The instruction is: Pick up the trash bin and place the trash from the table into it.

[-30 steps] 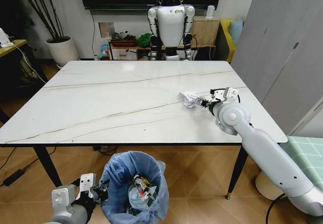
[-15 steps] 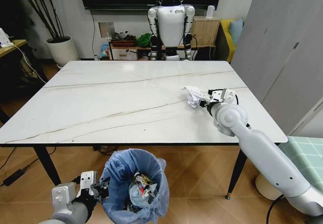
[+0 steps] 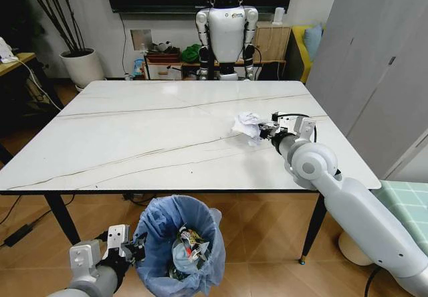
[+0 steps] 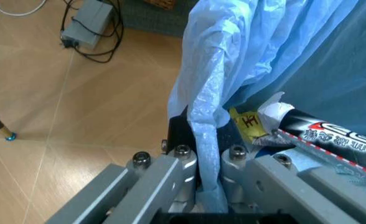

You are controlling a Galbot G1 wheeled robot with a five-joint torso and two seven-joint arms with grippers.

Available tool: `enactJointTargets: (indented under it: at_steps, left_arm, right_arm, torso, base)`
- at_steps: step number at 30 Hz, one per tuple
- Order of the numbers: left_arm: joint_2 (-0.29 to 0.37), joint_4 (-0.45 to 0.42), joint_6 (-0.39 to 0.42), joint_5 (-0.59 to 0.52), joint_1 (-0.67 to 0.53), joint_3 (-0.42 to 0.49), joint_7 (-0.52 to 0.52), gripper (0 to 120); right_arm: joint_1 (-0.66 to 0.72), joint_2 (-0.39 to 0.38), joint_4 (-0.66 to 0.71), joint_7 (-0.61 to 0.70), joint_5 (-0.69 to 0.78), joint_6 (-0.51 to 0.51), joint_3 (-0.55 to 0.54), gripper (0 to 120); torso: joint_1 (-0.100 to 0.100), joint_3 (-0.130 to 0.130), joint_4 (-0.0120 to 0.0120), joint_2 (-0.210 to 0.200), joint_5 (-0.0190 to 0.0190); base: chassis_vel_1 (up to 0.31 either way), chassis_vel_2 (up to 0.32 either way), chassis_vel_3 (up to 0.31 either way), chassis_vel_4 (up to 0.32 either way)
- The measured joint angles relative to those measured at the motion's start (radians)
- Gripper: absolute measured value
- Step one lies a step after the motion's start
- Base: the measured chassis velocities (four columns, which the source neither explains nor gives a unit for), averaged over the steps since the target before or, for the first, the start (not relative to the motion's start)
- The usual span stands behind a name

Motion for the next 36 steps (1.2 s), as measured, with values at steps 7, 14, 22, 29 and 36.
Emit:
enactJointTargets:
  at_steps: [7, 14, 22, 29, 36]
  left_arm:
    - [0.009, 0.000, 0.000, -0.014, -0.013, -0.007, -0.001, 0]
    - [-0.002, 0.001, 0.000, -0.019, -0.011, -0.011, -0.014, 0]
    - [0.005, 0.001, 0.000, -0.076, -0.023, -0.018, -0.068, 0]
    - [0.004, 0.001, 0.000, -0.105, -0.036, -0.006, -0.117, 0]
    - [-0.005, 0.001, 0.000, -0.105, -0.041, 0.014, -0.122, 0]
  right_arm:
    - [-0.100, -0.065, 0.200, -0.107, 0.037, -0.001, 0.060, 0]
    - [-0.208, -0.111, 0.338, -0.252, 0.087, -0.039, 0.057, 0]
    - [-0.220, -0.124, 0.460, -0.333, 0.156, -0.079, 0.023, 0]
    - [-0.240, -0.141, 0.499, -0.311, 0.131, -0.089, -0.069, 0]
    - [-0.228, -0.134, 0.497, -0.282, 0.083, -0.085, -0.147, 0]
  torso:
    - [0.000, 0.000, -0.0003, 0.000, -0.0001]
    - [0.000, 0.000, -0.0001, 0.000, -0.0001]
    - [0.000, 0.000, 0.0000, 0.000, -0.0001]
    - [0.000, 0.000, -0.0002, 0.000, -0.0001]
    - [0.000, 0.000, -0.0002, 0.000, -0.0001]
  base:
    - [0.000, 0.000, 0.000, 0.000]
    - [0.000, 0.000, 0.000, 0.000]
    - [0.000, 0.000, 0.000, 0.000]
    - [0.000, 0.000, 0.000, 0.000]
    - [0.000, 0.000, 0.000, 0.000]
